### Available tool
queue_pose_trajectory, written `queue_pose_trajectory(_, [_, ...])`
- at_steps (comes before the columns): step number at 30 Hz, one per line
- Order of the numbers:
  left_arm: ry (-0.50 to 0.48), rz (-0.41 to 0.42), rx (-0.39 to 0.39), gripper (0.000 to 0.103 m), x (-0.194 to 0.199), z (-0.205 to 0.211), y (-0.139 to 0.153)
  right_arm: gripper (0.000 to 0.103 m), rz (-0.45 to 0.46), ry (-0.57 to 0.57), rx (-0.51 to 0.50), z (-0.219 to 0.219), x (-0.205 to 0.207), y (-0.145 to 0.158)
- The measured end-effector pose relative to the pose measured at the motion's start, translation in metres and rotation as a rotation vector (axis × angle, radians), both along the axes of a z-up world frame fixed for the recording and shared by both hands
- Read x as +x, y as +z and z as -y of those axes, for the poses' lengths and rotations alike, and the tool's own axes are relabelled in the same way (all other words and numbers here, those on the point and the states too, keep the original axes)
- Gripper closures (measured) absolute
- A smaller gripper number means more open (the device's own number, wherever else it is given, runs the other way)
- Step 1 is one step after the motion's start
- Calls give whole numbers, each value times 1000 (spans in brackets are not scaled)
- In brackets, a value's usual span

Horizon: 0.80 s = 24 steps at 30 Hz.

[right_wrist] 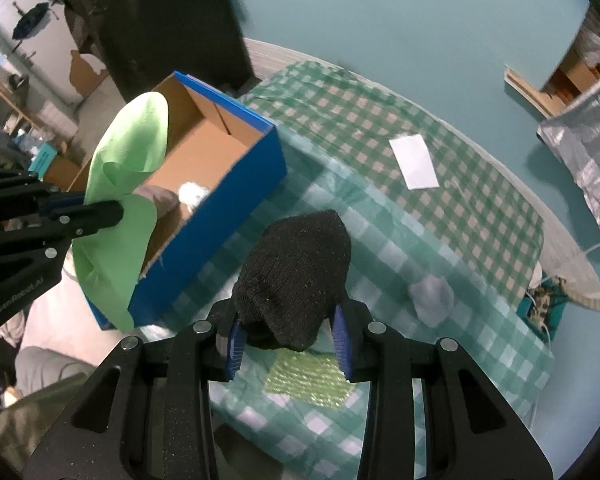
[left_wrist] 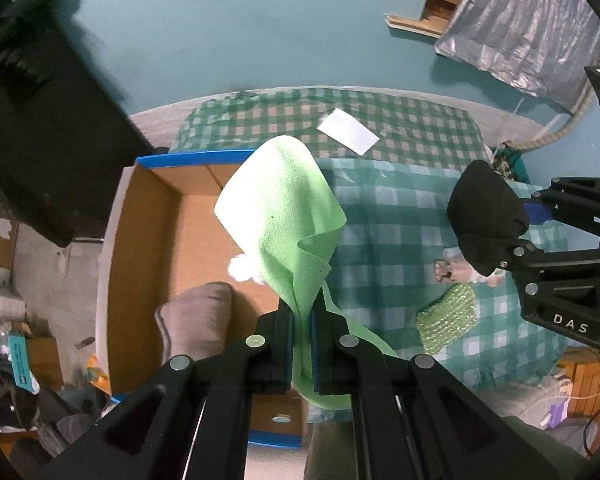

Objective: Organize soft objects
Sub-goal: 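Carry the green cloth and black sock toward the cardboard box with both tools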

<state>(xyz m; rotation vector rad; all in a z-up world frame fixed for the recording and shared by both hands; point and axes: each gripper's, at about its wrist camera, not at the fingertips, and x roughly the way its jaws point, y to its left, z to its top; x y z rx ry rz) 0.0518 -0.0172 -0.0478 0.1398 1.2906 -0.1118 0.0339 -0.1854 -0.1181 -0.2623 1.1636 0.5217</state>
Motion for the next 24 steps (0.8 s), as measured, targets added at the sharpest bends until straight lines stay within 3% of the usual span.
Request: queue_pose_trajectory(24, [171,-4,36,96,15,-94,-7,68,-12,145,10,-103,21,-2])
